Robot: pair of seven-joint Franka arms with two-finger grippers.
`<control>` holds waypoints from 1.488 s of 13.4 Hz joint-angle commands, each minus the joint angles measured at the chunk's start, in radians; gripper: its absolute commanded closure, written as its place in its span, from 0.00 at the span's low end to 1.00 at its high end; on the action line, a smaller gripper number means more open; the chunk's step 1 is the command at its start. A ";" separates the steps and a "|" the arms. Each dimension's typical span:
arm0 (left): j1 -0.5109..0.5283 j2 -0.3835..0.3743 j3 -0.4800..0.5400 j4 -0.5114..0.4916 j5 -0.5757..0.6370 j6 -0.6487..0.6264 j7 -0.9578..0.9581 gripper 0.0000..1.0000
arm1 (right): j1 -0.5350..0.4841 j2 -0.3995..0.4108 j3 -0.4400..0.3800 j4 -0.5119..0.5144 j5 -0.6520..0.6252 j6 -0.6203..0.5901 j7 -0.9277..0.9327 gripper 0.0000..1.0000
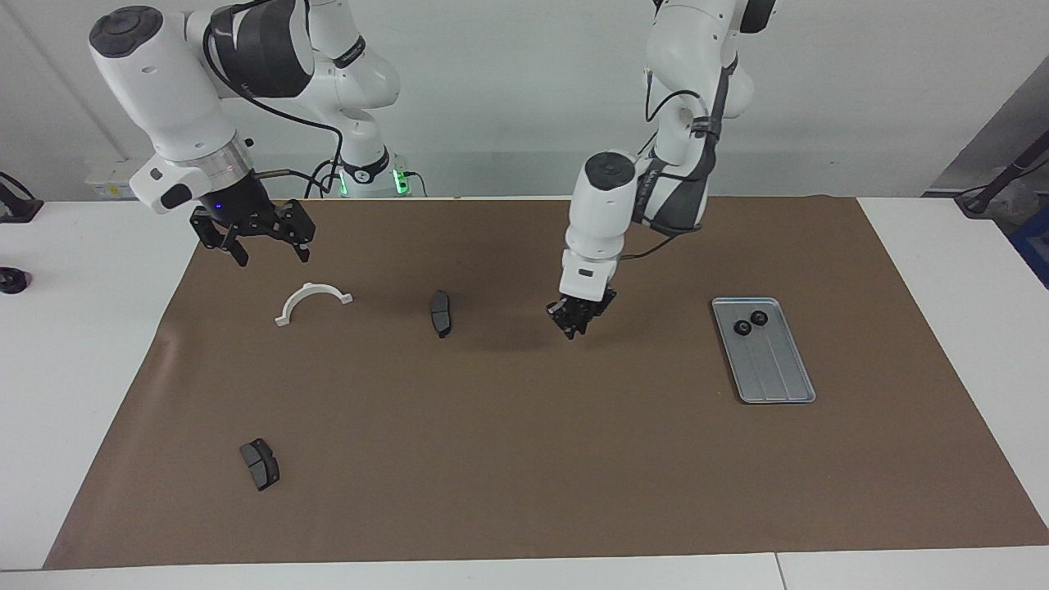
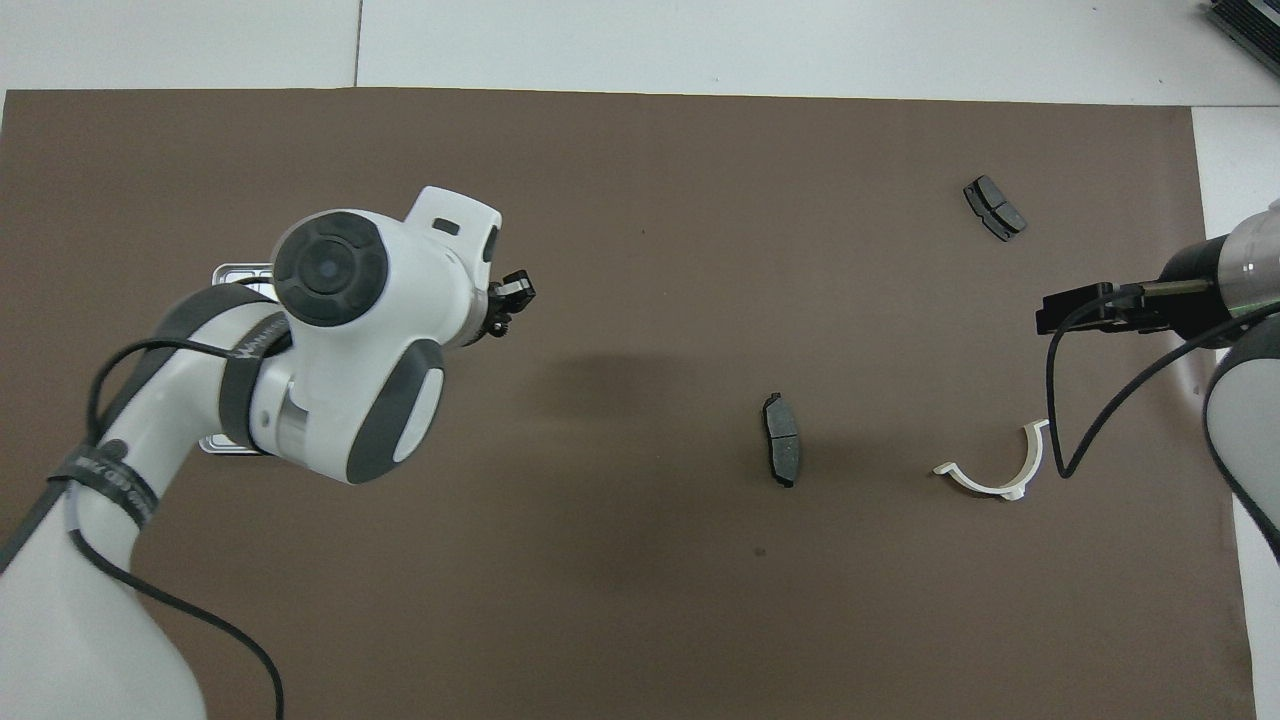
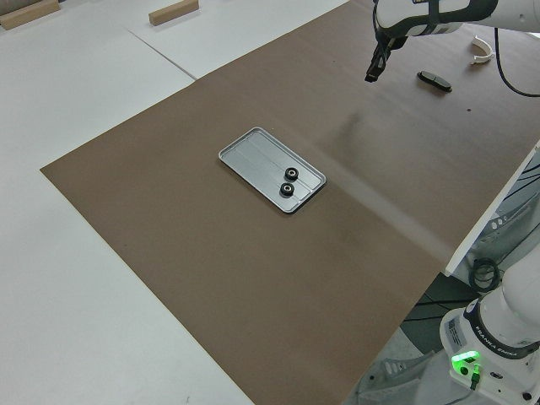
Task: Place bearing gear from tray to pile
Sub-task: 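Set the gear on the table center and return the left gripper to the tray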
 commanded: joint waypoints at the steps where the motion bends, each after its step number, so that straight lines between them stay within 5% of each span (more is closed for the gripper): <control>1: -0.019 0.070 0.028 0.059 0.038 0.056 -0.081 1.00 | -0.005 -0.014 0.004 -0.014 0.013 0.015 0.011 0.00; 3: -0.017 0.073 0.026 0.048 0.043 0.074 -0.087 0.94 | -0.005 -0.014 0.004 -0.014 0.013 0.015 0.011 0.00; 4: -0.017 0.076 0.026 0.030 0.044 0.097 -0.087 0.69 | -0.005 -0.014 0.004 -0.014 0.013 0.015 0.011 0.00; 5: -0.017 0.076 0.026 0.018 0.044 0.119 -0.085 0.18 | -0.005 -0.014 0.004 -0.014 0.013 0.015 0.011 0.00; 6: -0.017 0.075 0.026 0.011 0.044 0.117 -0.084 0.00 | -0.005 -0.014 0.004 -0.014 0.013 0.009 0.013 0.00; 10: 0.006 0.006 0.070 0.071 0.046 -0.091 -0.069 0.00 | -0.017 -0.020 -0.002 -0.005 0.013 -0.020 0.011 0.00; 15: 0.236 -0.128 0.069 0.062 0.040 -0.359 0.002 0.00 | -0.038 -0.023 -0.004 -0.008 0.013 -0.031 0.014 0.00; 20: 0.457 -0.204 0.069 -0.079 0.034 -0.367 0.202 0.00 | -0.029 -0.024 -0.002 -0.019 0.011 -0.007 0.083 0.00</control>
